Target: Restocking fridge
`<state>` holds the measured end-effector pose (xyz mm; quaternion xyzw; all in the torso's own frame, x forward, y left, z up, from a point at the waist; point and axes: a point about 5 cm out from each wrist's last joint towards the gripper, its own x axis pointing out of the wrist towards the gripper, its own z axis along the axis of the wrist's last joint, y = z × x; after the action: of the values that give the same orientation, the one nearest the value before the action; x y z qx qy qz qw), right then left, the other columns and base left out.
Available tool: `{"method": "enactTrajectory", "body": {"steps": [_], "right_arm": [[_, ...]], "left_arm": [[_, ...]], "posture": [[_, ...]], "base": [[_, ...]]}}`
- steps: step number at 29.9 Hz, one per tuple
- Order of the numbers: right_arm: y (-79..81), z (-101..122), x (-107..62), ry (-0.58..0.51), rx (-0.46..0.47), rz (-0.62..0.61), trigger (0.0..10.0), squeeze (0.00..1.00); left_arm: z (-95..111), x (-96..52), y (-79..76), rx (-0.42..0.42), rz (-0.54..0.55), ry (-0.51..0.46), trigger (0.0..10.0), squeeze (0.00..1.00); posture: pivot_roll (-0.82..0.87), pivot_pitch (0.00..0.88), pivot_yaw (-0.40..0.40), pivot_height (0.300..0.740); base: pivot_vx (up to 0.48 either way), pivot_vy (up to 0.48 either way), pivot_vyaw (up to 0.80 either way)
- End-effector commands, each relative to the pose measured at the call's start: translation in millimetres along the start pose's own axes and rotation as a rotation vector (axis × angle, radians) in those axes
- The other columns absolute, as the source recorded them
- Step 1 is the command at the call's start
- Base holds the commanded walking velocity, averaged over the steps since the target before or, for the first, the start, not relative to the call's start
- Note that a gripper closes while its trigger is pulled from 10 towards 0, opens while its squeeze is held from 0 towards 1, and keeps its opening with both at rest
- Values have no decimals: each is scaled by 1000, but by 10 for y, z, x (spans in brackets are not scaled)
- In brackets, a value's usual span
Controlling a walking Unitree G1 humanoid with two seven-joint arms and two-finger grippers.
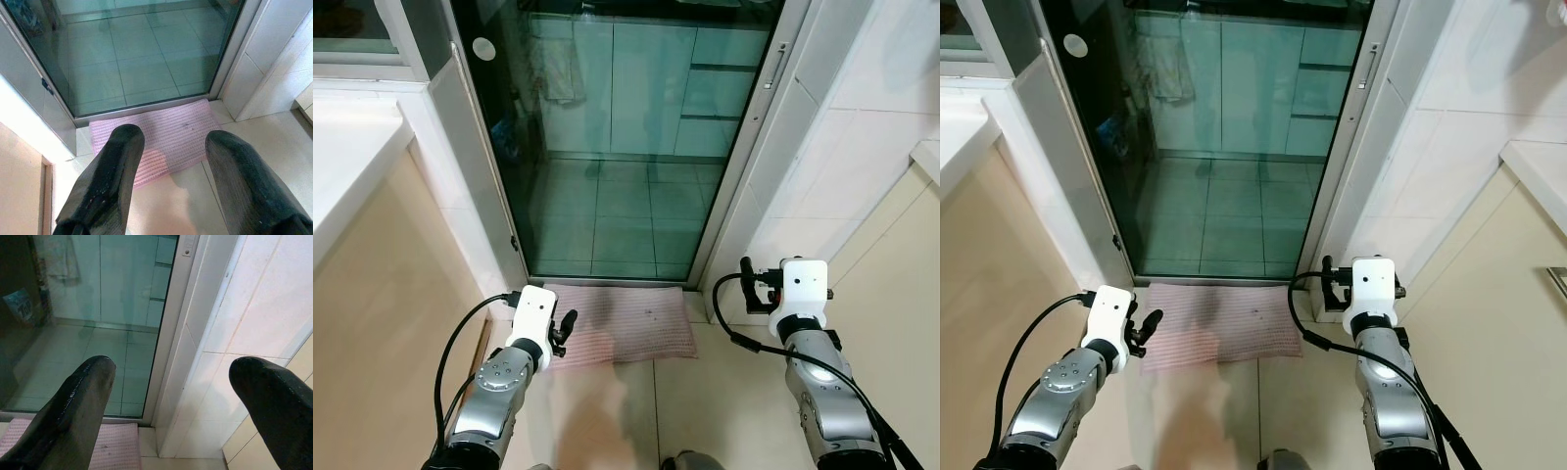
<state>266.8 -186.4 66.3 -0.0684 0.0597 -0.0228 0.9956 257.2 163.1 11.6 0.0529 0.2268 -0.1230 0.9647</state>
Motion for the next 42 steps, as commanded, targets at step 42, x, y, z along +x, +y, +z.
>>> {"method": "enactTrajectory", "body": {"steps": [42], "right_arm": [[-17,-7,-248,20,125,10,10000,0]], "left_arm": [[624,-94,18,-78,-95,-235,10000,0]], "posture": [[-74,0,22,719]], "base": [[0,0,0]]}}
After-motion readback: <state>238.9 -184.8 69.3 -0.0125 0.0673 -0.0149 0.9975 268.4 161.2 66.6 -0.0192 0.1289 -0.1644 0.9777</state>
